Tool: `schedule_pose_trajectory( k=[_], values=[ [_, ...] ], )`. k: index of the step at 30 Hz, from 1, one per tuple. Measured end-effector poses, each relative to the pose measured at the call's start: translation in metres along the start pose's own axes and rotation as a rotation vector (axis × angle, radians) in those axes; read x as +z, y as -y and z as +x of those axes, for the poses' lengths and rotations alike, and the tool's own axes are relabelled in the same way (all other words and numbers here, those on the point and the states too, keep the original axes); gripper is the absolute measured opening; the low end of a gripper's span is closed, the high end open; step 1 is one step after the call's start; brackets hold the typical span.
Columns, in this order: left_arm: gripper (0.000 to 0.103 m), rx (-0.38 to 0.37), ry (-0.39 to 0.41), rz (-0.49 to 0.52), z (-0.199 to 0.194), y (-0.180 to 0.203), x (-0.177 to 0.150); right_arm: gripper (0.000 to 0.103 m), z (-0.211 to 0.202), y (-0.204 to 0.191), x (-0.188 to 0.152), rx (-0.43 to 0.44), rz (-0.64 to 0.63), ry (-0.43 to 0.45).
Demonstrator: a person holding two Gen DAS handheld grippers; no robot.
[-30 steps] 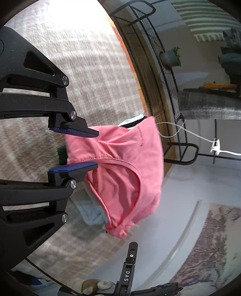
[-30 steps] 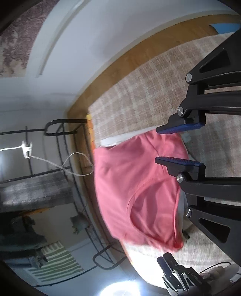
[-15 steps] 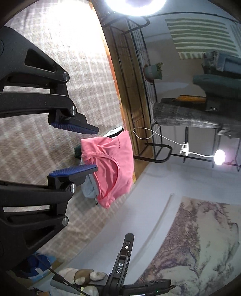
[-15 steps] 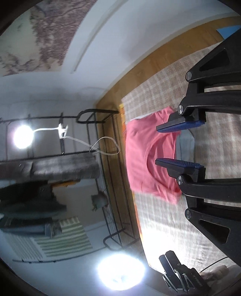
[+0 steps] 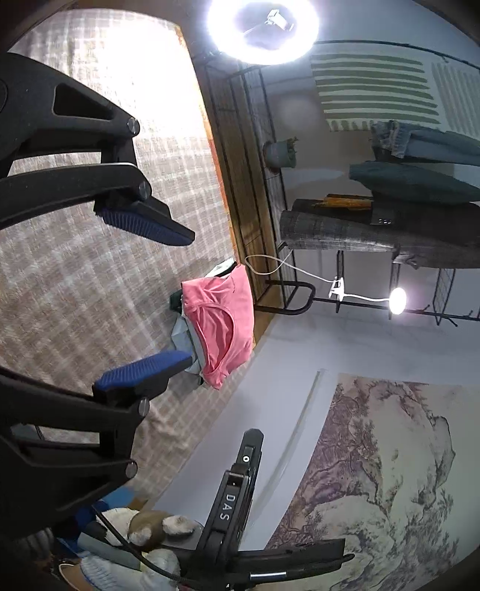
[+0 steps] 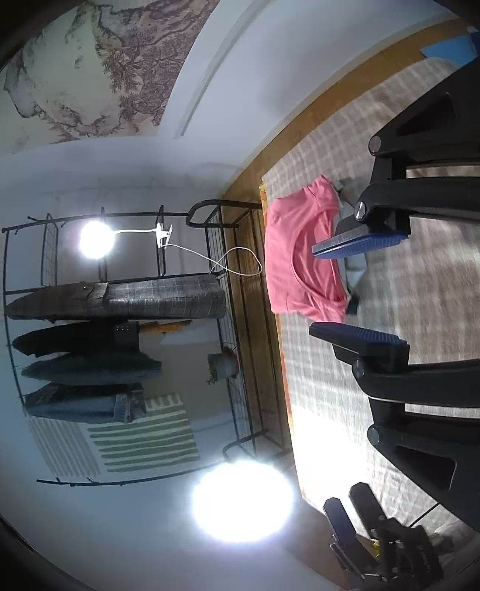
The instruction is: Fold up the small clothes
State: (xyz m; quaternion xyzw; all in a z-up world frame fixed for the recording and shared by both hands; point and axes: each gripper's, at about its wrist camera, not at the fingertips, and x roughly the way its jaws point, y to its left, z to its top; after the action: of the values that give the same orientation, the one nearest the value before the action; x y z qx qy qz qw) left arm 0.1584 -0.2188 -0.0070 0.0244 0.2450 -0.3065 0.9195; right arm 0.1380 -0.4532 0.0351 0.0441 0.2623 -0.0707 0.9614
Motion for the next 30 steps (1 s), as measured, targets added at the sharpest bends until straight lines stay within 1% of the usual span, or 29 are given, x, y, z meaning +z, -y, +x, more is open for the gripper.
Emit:
schedule_pose_trajectory(
  k=[3, 4, 6, 7, 9, 10, 13, 15, 16, 17, 19, 21, 23, 25, 30],
  values=[
    [0.072, -0.003, 0.009, 0.019, -0.010, 0.003, -0.009, 0.048, -0.009, -0.010, -0.012, -0.025, 0.015, 0.026],
    [0.075, -0.005, 0.009, 0.023, -0.013, 0.004, -0.013, 0.053, -0.010, -0.013, -0.015, -0.033, 0.021, 0.032],
    [0.077, -0.005, 0.011, 0.036, -0.018, 0.004, -0.019, 0.055, -0.012, -0.017, -0.024, -0.033, 0.046, 0.035],
    [0.078, -0.004, 0.012, 0.041, -0.020, 0.003, -0.021, 0.056, -0.014, -0.018, -0.026, -0.035, 0.052, 0.033],
    [0.079, 0.002, 0.017, 0.046, -0.022, 0.002, -0.027, 0.064, -0.016, -0.020, -0.033, -0.059, 0.062, 0.040],
    [0.081, 0.003, 0.018, 0.041, -0.022, 0.000, -0.029, 0.070, -0.016, -0.020, -0.036, -0.075, 0.066, 0.048],
    [0.083, 0.007, 0.016, 0.030, -0.022, -0.006, -0.034, 0.075, -0.016, -0.021, -0.039, -0.087, 0.065, 0.061],
    [0.083, 0.017, 0.016, 0.026, -0.021, -0.010, -0.035, 0.082, -0.017, -0.022, -0.041, -0.096, 0.062, 0.083],
    [0.083, 0.020, 0.016, 0.020, -0.021, -0.011, -0.036, 0.087, -0.016, -0.022, -0.043, -0.099, 0.066, 0.092],
    [0.084, 0.020, 0.015, 0.011, -0.021, -0.013, -0.036, 0.090, -0.015, -0.021, -0.044, -0.101, 0.073, 0.097],
    [0.086, 0.016, 0.015, -0.004, -0.020, -0.014, -0.037, 0.091, -0.010, -0.024, -0.045, -0.095, 0.080, 0.090],
    [0.087, 0.015, 0.022, -0.004, -0.021, -0.012, -0.038, 0.093, -0.008, -0.029, -0.045, -0.089, 0.061, 0.086],
    [0.088, 0.016, 0.029, 0.007, -0.022, -0.010, -0.039, 0.099, -0.008, -0.033, -0.047, -0.098, 0.041, 0.094],
    [0.093, 0.021, 0.033, 0.017, -0.024, -0.008, -0.040, 0.103, -0.011, -0.036, -0.049, -0.104, 0.030, 0.111],
    [0.101, 0.040, 0.050, 0.024, -0.029, -0.006, -0.043, 0.103, -0.012, -0.033, -0.048, -0.106, 0.042, 0.123]
  ],
)
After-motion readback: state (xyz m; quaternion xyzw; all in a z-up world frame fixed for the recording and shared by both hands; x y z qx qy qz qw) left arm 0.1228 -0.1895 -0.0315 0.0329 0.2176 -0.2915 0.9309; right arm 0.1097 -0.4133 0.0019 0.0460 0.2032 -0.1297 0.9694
